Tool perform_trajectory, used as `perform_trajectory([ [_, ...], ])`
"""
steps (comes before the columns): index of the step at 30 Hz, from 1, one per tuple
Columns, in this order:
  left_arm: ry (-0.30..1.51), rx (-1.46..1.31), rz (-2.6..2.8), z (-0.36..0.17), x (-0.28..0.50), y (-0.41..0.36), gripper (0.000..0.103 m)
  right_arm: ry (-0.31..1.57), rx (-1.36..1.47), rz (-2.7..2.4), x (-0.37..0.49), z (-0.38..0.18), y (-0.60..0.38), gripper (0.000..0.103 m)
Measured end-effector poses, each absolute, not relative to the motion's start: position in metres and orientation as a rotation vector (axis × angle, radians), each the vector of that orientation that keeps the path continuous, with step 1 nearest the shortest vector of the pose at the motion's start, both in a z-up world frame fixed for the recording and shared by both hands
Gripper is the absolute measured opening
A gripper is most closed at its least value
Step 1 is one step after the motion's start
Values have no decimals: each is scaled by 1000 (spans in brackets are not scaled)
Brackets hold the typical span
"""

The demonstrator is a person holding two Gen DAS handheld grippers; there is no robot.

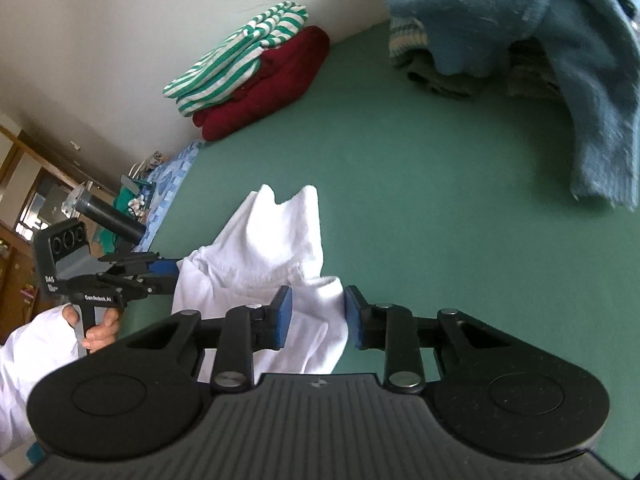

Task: Fold clothes

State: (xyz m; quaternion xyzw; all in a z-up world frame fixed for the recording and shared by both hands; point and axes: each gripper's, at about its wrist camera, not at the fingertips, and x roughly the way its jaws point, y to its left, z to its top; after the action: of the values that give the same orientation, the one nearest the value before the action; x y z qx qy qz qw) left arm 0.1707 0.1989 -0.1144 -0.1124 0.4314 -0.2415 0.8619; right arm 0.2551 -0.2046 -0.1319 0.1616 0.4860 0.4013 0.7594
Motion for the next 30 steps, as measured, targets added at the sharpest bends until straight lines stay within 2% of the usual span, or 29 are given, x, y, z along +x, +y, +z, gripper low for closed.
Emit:
perform_trajectory([
  [4,895,-232,-541,-114,175,190,71,1042,336,900,260,-133,-197,29],
  [6,891,-220,-563,-114,176,183,86,1027,316,909,260,-132,-194,29],
  [9,877,-148,-580,-115,171,165,100,1007,291,915,259,-131,-191,28],
  [13,847,-59,-535,-116,162,150,100,987,287,927,253,-133,-194,28],
  [17,863,-87,-521,-115,165,152,102,985,316,935,247,-136,-204,27],
  [30,868,9,-443,-115,164,135,102,934,234,865,232,-132,-199,7],
])
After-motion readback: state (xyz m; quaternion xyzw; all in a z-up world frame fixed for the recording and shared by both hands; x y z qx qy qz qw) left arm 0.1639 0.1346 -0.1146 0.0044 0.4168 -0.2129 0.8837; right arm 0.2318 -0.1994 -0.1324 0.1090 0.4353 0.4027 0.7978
